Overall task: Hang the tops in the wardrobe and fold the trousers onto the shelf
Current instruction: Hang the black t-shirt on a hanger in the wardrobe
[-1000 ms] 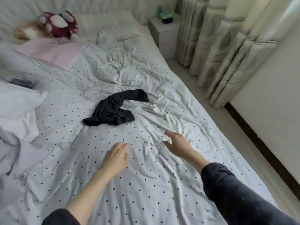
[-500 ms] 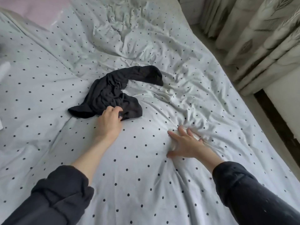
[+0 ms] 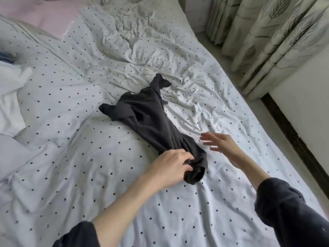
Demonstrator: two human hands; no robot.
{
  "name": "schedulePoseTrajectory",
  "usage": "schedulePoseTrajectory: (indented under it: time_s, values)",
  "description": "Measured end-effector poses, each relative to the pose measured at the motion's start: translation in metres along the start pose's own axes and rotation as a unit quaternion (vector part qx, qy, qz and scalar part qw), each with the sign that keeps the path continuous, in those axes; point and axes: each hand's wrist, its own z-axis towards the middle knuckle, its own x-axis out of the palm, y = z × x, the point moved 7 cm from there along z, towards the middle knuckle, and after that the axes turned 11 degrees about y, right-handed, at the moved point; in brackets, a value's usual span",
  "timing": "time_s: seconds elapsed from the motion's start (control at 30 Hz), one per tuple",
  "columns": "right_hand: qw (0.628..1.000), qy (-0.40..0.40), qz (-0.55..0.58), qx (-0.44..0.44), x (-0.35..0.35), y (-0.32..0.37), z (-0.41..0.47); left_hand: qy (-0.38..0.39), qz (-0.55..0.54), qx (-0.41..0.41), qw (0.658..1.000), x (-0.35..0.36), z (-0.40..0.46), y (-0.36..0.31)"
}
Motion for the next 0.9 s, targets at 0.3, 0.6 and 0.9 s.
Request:
schedulePoseTrajectory:
  time_s: [0.3, 0.6, 0.9]
  values:
    - [0.992, 0.075, -0.053, 0.085, 0.032, -0.027, -0.042, -0.048, -0.075, -0.069, 0.994, 0.009, -0.015, 0.044]
    - [0.98, -0.145, 0.117, 0.073, -0.028, -0.039, -0.057, 0.02, 0.022, -0.06, 0.998, 0.047, -0.019, 0.04]
    - [0.941, -0.209, -0.264, -0.025, -0.022, -0.021, -0.07, -0.063, 0.217, -0.116, 0.967, 0.024, 0.014, 0.062]
